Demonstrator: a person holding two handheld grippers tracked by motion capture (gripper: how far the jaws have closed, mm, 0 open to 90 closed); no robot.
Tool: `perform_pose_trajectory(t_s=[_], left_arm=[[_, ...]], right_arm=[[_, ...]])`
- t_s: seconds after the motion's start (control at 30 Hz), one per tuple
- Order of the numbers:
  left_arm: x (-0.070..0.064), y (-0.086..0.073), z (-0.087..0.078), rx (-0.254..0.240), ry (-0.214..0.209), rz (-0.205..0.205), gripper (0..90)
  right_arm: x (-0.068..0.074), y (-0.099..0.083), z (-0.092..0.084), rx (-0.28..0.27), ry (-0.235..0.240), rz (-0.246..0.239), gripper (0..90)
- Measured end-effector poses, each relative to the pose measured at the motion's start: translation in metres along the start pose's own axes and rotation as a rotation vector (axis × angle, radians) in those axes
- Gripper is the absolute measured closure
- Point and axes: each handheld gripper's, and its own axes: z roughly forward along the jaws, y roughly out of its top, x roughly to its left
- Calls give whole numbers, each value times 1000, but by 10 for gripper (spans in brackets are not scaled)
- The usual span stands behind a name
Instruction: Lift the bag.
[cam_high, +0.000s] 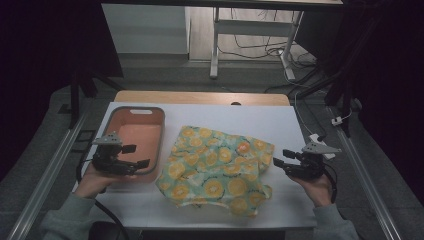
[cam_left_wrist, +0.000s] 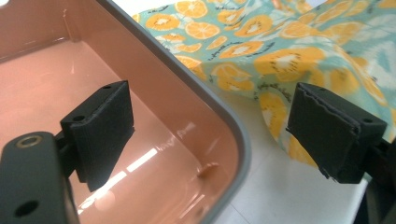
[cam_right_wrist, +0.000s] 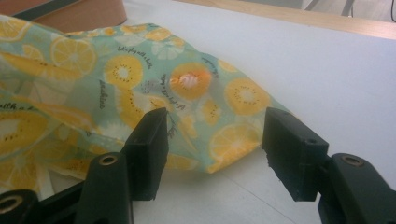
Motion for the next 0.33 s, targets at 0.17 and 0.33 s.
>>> perform_pose_trajectory(t_s=[0.17, 0.33], left_arm=[[-2, 4, 5, 5, 10, 14, 145], [-2, 4, 5, 2, 14, 9, 147]], right_arm=[[3, 0, 1, -3, 7, -33, 407], [4, 0, 2, -6, 14, -44, 407]])
